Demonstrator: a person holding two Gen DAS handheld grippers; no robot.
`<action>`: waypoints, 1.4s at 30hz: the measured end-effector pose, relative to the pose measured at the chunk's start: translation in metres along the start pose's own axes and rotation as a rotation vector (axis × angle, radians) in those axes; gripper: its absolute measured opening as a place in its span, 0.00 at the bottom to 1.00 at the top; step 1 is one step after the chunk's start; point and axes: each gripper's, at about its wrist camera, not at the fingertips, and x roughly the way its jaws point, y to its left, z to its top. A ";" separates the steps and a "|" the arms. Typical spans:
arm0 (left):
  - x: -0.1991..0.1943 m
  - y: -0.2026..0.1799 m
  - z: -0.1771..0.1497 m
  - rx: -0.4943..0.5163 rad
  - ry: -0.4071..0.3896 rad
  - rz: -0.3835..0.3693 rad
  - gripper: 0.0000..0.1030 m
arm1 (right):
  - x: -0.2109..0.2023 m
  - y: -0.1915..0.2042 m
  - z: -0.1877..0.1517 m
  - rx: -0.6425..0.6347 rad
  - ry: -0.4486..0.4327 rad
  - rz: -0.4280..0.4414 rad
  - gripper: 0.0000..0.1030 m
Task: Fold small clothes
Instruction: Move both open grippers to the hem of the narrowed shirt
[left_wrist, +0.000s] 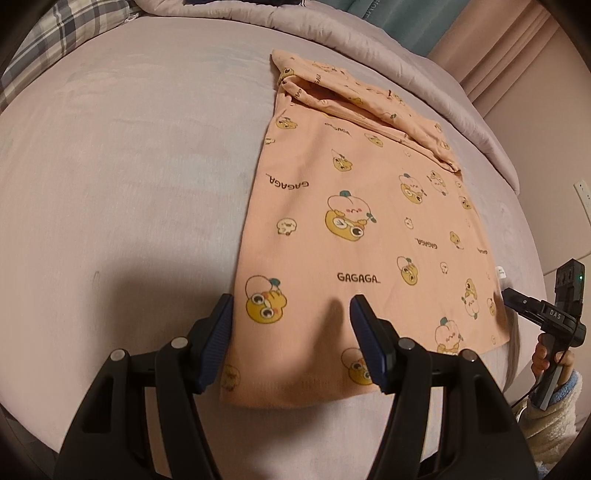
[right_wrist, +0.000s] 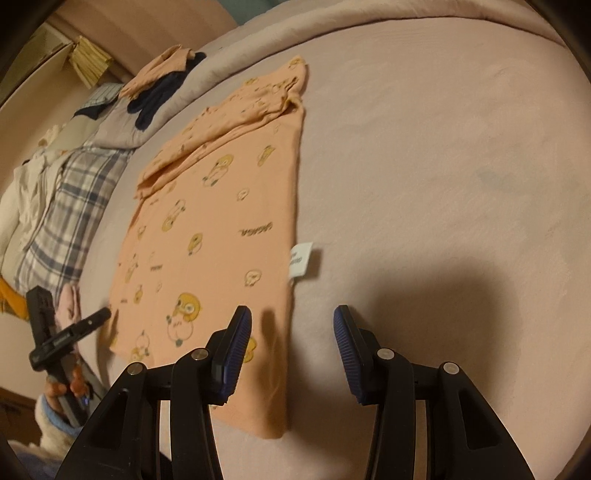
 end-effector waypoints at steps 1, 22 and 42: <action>0.000 0.000 -0.001 0.000 -0.001 0.001 0.61 | 0.001 0.001 -0.001 -0.003 0.003 0.000 0.45; -0.006 0.009 -0.004 -0.021 0.001 -0.031 0.61 | 0.013 0.016 -0.002 -0.051 0.058 0.037 0.45; 0.007 0.042 0.023 -0.107 0.133 -0.316 0.56 | 0.015 -0.005 0.003 0.006 0.122 0.208 0.45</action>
